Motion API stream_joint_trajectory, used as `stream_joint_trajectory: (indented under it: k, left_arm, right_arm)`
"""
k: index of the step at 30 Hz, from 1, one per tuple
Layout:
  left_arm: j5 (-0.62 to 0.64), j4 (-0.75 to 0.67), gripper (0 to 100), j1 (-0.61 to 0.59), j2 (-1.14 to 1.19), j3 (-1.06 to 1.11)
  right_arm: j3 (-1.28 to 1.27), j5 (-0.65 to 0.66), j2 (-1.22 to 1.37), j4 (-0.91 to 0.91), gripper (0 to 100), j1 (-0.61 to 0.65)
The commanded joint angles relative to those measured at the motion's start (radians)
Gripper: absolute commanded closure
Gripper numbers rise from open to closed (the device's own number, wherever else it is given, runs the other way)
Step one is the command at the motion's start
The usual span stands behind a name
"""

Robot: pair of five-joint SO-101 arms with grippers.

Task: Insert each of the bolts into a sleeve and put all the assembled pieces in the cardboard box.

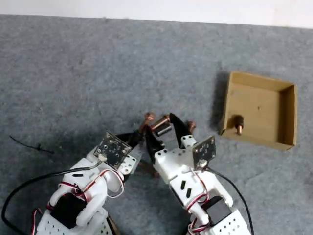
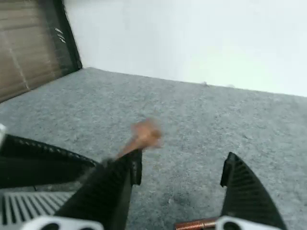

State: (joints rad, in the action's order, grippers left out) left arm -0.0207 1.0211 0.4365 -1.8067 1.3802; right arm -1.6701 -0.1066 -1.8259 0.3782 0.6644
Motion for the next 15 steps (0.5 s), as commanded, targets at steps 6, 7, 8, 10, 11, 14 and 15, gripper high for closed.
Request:
stream_joint_trajectory:
  k: [6, 7, 8, 10, 11, 14, 15]
  left_arm:
    - [0.084, -0.081, 100, -0.13, -0.019, -0.019]
    - [0.107, -0.098, 100, -0.147, -0.019, -0.012]
    - [0.123, -0.106, 100, -0.162, -0.019, -0.012]
    - [0.121, -0.107, 100, -0.171, -0.019, -0.012]
    - [0.121, -0.106, 100, -0.171, -0.019, -0.012]
    - [0.12, -0.11, 100, -0.176, -0.018, 0.004]
    - [0.118, -0.12, 100, -0.176, -0.018, 0.015]
  right_arm:
    - [-0.09, 0.003, -0.01, 0.004, 75.4, -0.061]
    - [-0.09, 0.003, -0.01, 0.004, 75.4, -0.064]
    - [-0.09, 0.003, -0.01, 0.004, 75.4, -0.065]
    - [-0.093, 0.003, -0.01, 0.004, 75.4, -0.067]
    - [-0.094, 0.003, -0.01, 0.004, 75.4, -0.067]
    - [-0.096, 0.003, -0.01, 0.002, 75.4, -0.068]
    - [-0.096, 0.003, -0.01, 0.002, 75.4, -0.07]
